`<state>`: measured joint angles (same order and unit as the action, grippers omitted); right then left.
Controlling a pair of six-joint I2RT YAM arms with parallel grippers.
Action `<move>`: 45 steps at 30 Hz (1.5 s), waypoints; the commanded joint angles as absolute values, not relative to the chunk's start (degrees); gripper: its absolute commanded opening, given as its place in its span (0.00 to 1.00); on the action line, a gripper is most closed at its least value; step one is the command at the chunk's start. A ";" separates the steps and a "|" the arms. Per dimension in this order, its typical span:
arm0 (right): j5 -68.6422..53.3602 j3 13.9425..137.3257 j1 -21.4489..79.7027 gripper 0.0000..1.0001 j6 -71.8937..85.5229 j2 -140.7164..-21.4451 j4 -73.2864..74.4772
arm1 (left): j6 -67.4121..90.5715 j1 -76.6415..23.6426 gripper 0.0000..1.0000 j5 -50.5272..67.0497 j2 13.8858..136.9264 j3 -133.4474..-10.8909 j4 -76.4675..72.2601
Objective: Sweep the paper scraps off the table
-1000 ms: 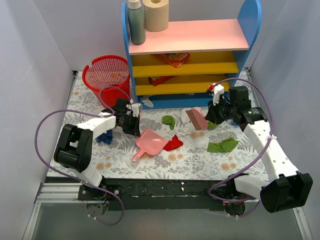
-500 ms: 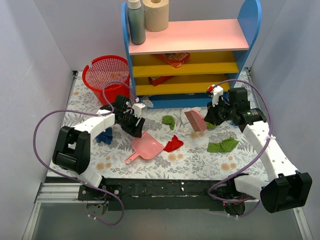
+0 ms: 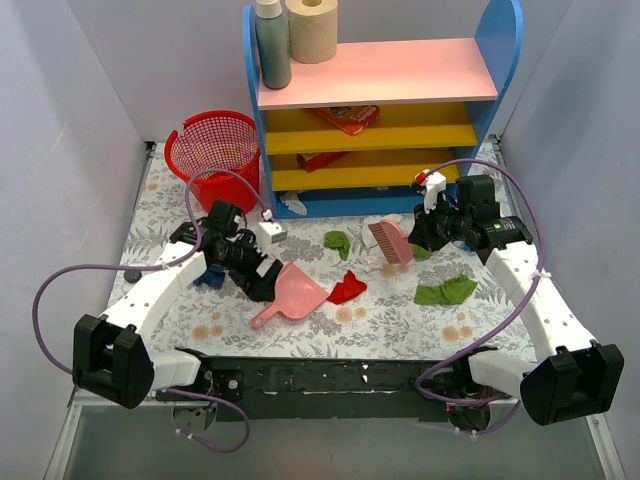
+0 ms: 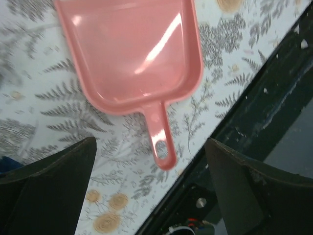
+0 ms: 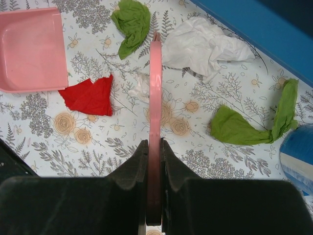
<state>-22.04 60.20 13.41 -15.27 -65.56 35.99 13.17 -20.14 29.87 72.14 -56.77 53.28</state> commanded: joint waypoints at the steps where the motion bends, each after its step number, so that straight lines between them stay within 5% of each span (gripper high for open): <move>1: -22.94 60.65 13.54 0.01 -15.73 -65.48 34.45 | 11.77 -21.70 0.96 31.28 69.61 -53.45 58.62; 9: -22.85 60.21 13.45 0.01 -15.99 -65.57 34.63 | 19.07 -27.86 0.98 22.42 69.34 -49.14 55.63; 19: -22.15 59.50 13.54 0.01 -16.52 -65.39 34.10 | 18.46 -34.70 0.89 17.84 70.75 -44.83 52.48; 28: -21.45 58.80 13.53 0.01 -16.70 -64.69 33.66 | 16.43 -37.53 0.64 13.71 74.44 -44.47 48.87; 39: -21.01 61.16 13.54 0.01 -18.63 -63.90 36.38 | 16.17 -37.62 0.45 10.11 74.97 -43.68 48.69; 45: -19.95 63.54 13.54 0.01 -19.78 -63.54 39.90 | 16.08 -37.62 0.43 10.20 73.57 -41.40 47.73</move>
<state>-20.53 59.46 13.41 -18.37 -65.49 38.48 16.71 -37.36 10.98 75.55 -43.24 48.97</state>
